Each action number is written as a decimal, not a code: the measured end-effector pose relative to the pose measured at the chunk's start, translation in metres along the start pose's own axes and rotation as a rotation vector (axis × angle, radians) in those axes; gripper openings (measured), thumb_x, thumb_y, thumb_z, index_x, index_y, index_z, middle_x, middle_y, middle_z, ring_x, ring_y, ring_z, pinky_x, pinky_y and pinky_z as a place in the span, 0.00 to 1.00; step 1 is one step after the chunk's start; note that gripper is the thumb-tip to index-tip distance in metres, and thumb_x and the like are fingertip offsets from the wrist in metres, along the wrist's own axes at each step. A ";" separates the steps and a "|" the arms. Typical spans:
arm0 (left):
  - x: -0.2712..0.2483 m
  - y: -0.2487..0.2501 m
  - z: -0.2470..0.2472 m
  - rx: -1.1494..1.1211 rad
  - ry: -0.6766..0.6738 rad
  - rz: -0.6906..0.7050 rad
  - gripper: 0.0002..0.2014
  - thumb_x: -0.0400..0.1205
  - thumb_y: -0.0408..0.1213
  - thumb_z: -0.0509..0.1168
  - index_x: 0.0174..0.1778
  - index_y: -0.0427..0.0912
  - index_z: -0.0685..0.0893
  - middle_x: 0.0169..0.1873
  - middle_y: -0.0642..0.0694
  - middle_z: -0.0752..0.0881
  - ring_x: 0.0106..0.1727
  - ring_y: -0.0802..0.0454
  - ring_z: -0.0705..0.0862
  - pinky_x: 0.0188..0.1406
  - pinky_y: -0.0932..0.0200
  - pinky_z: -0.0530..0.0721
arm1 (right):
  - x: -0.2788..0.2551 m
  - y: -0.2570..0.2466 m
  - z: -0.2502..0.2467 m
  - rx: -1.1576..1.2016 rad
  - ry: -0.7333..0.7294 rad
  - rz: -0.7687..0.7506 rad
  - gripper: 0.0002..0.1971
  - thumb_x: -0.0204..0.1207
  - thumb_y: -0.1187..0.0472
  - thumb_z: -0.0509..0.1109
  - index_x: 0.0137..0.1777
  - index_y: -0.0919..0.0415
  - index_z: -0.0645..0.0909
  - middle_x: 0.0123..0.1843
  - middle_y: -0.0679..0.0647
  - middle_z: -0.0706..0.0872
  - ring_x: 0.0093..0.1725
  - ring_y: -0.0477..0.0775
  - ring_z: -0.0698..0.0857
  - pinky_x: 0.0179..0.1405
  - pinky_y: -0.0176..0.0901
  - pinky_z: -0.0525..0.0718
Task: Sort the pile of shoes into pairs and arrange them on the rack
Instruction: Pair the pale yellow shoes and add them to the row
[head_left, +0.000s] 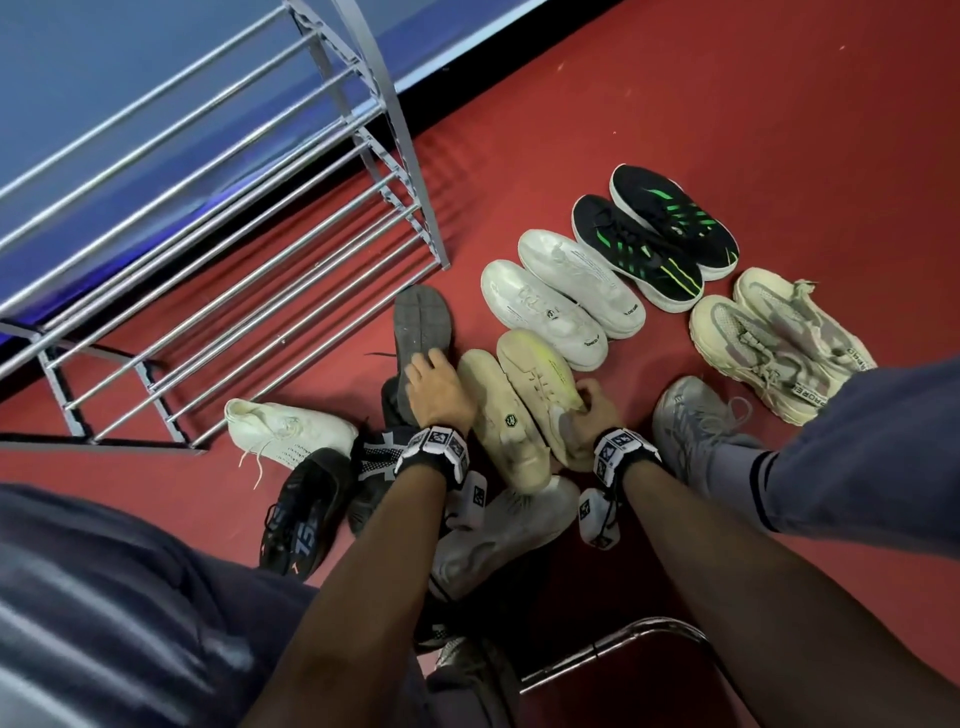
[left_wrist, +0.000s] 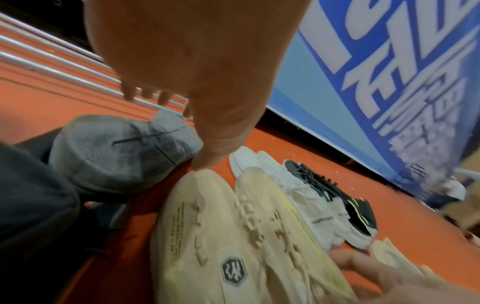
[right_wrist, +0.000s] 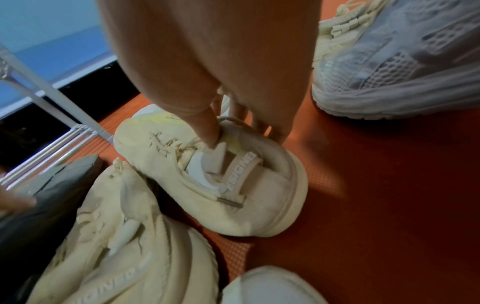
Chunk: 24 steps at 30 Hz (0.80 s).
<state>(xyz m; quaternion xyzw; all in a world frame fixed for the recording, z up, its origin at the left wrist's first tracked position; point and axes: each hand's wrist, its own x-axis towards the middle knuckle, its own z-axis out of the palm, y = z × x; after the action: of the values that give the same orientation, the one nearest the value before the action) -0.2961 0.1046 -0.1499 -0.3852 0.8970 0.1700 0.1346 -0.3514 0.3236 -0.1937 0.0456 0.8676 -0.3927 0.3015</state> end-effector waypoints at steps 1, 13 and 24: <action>0.006 -0.005 0.000 0.025 -0.023 -0.054 0.41 0.76 0.47 0.71 0.82 0.38 0.61 0.81 0.29 0.63 0.82 0.31 0.62 0.77 0.38 0.69 | 0.001 -0.001 0.001 0.029 0.003 0.014 0.16 0.73 0.67 0.67 0.57 0.48 0.74 0.39 0.47 0.84 0.40 0.55 0.85 0.39 0.39 0.80; 0.003 -0.064 -0.016 0.047 -0.055 -0.222 0.52 0.57 0.75 0.76 0.62 0.40 0.67 0.60 0.40 0.81 0.62 0.39 0.84 0.60 0.43 0.83 | 0.014 -0.012 0.026 0.119 -0.078 0.035 0.18 0.73 0.70 0.69 0.61 0.53 0.81 0.49 0.53 0.86 0.43 0.57 0.86 0.37 0.43 0.85; -0.019 -0.118 -0.037 0.083 -0.242 -0.415 0.53 0.63 0.75 0.70 0.71 0.34 0.76 0.62 0.43 0.85 0.63 0.41 0.87 0.58 0.51 0.85 | 0.012 -0.035 0.065 0.107 -0.091 0.006 0.17 0.76 0.67 0.74 0.65 0.64 0.82 0.48 0.56 0.86 0.47 0.54 0.83 0.45 0.38 0.77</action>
<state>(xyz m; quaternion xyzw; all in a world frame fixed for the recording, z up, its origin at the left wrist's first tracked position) -0.2003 0.0255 -0.1333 -0.5323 0.7821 0.1467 0.2888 -0.3405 0.2514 -0.2109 0.0461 0.8307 -0.4392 0.3390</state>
